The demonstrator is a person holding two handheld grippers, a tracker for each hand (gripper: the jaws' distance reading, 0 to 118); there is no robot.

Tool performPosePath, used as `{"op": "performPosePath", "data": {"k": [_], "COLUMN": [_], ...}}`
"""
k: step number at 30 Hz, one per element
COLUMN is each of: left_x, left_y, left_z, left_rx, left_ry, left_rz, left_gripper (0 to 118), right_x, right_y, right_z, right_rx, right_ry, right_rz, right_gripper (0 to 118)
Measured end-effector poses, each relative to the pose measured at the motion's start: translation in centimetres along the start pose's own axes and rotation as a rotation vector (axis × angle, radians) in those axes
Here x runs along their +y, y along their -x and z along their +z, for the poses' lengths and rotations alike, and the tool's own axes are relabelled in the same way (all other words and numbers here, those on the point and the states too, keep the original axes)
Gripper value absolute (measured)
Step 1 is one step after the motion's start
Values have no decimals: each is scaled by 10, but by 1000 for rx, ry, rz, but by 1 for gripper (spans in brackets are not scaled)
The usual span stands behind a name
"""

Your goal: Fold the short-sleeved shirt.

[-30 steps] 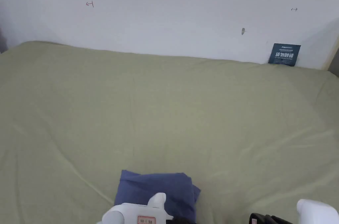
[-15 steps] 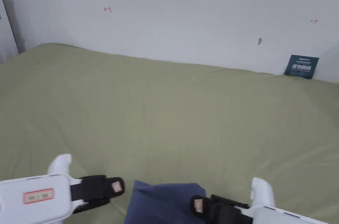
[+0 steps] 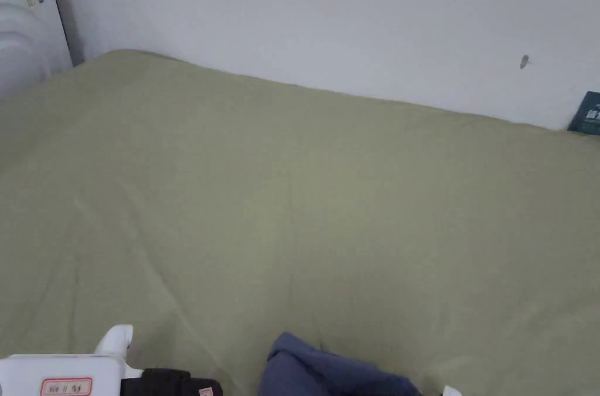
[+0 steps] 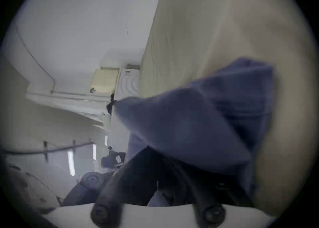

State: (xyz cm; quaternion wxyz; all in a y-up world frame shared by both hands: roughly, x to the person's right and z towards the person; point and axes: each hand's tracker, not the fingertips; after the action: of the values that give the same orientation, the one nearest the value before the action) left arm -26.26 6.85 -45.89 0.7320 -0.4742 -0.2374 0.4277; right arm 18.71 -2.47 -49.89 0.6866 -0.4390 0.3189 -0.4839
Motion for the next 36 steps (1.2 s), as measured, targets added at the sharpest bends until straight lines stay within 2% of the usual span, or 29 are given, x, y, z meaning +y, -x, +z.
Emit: {"op": "performPosePath", "data": {"k": [1,2,3,4,5,6,7,8,10,13,16,17,18,19,20,24,28,29,32,34,36], "left_x": [3,6,8,11,13,14,21,21,17,4,3,4,5,3,5,-5,11,15,37,57,77], "left_y": [1,1,1,1,0,-1,14,16,25,26,18,17,20,19,25,35,12,11,13,20,35], "left_z": [-6,-12,-18,-26,-35,-46,-53,-62,-84,-106,-111,-108,-104,-102,-102,-97,-85,-79,-47,-15,22], "left_rx": [-17,-38,-70,-100,-110,-105,-107,-110,-146,-333,-256,-228,-227,-197,-175,-175,-144,-159,-188,-122,-56], "left_ry": [26,48,72,104,124,136,152,170,238,243,258,266,268,302,346,296,275,266,239,179,160], "left_rz": [-7,-13,-19,-31,-39,-31,-26,-21,26,82,11,-14,-5,27,69,60,-73,-67,-41,-89,-79], "left_gripper": [1,8,20,46,70,88,102,104,104,106,102,92,71,30,27,27,27,27,27,27,27], "right_x": [1,1,2,1,1,-1,-2,-5,-7,-8,-8,-9,-10,-11,-12,-15,-18,-18,-20,-23,-26], "right_y": [0,-3,-8,-10,-11,-12,-14,-12,-14,-17,-15,-14,-13,-12,-10,-8,6,9,21,30,40], "right_z": [3,5,7,7,9,12,15,17,22,26,26,26,26,27,28,33,44,47,55,60,60], "right_rx": [3,23,36,59,54,51,56,59,55,51,49,45,43,42,39,29,-15,-14,-18,-13,-18], "right_ry": [19,17,21,20,14,8,3,1,-4,-9,-14,-17,-21,-27,-31,-45,-72,-71,-88,-104,-114], "right_rz": [30,-9,-43,-79,-69,-67,-71,-77,-82,-77,-76,-70,-61,-52,-47,-42,-2,1,24,41,52], "right_gripper": [1,1,1,1,1,1,1,1,1,1,1,1,1,1,1,1,1,1,1,1,1]}}
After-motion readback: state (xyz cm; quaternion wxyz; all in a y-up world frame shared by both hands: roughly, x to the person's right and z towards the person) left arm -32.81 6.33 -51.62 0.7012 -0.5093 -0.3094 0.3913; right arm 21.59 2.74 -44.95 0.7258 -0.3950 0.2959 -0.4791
